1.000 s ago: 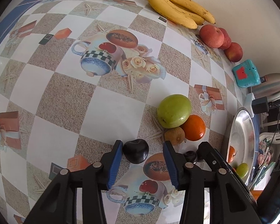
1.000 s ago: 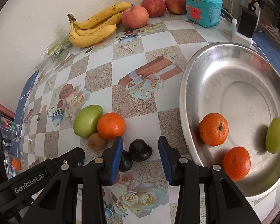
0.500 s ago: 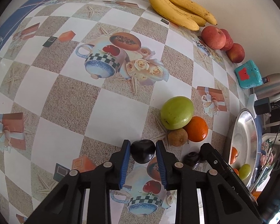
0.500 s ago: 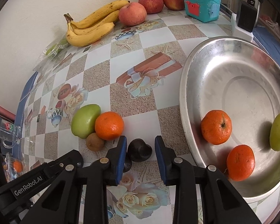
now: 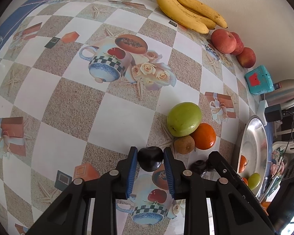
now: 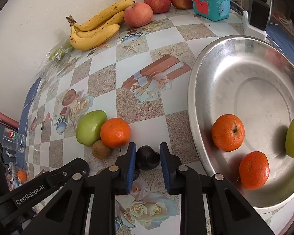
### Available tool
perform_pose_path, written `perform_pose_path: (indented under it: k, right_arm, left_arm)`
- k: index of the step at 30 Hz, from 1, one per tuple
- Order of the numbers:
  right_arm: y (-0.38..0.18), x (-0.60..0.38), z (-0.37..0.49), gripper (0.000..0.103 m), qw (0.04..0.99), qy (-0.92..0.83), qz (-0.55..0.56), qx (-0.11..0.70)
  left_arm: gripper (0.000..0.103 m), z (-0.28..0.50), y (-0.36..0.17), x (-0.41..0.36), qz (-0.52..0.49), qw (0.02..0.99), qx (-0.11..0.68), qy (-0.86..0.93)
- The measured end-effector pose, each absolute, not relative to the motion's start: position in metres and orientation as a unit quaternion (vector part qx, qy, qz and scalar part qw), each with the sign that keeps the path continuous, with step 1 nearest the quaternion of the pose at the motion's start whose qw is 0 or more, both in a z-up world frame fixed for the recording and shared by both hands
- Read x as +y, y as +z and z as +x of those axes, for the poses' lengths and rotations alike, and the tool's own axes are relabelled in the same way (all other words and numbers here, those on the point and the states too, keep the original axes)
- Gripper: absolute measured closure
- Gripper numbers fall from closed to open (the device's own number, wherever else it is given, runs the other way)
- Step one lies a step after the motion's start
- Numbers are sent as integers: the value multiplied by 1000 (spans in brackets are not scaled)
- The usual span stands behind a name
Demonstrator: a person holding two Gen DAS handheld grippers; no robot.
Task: Organize fruits
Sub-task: 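Grasp a dark plum with the left tool while the right tool grasps another dark plum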
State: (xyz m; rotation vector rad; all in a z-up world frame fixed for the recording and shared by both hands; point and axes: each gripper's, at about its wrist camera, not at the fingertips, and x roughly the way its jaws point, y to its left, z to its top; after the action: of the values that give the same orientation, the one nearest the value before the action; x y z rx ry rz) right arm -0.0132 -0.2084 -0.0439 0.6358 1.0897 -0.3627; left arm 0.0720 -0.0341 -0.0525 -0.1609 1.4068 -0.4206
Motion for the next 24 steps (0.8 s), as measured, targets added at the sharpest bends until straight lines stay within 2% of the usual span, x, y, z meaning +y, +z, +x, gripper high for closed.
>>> perform_pose_path:
  k: [14,24]
  right_arm:
    - [-36,-211,-17,78,794,-170,302,499]
    - [-9,-207,-21,78,813,-165,293,475]
  left_arm:
    - [74,70,-38,-30,-86,747,630,-196]
    - [74,72,-20,-28,-100,759,610,-204]
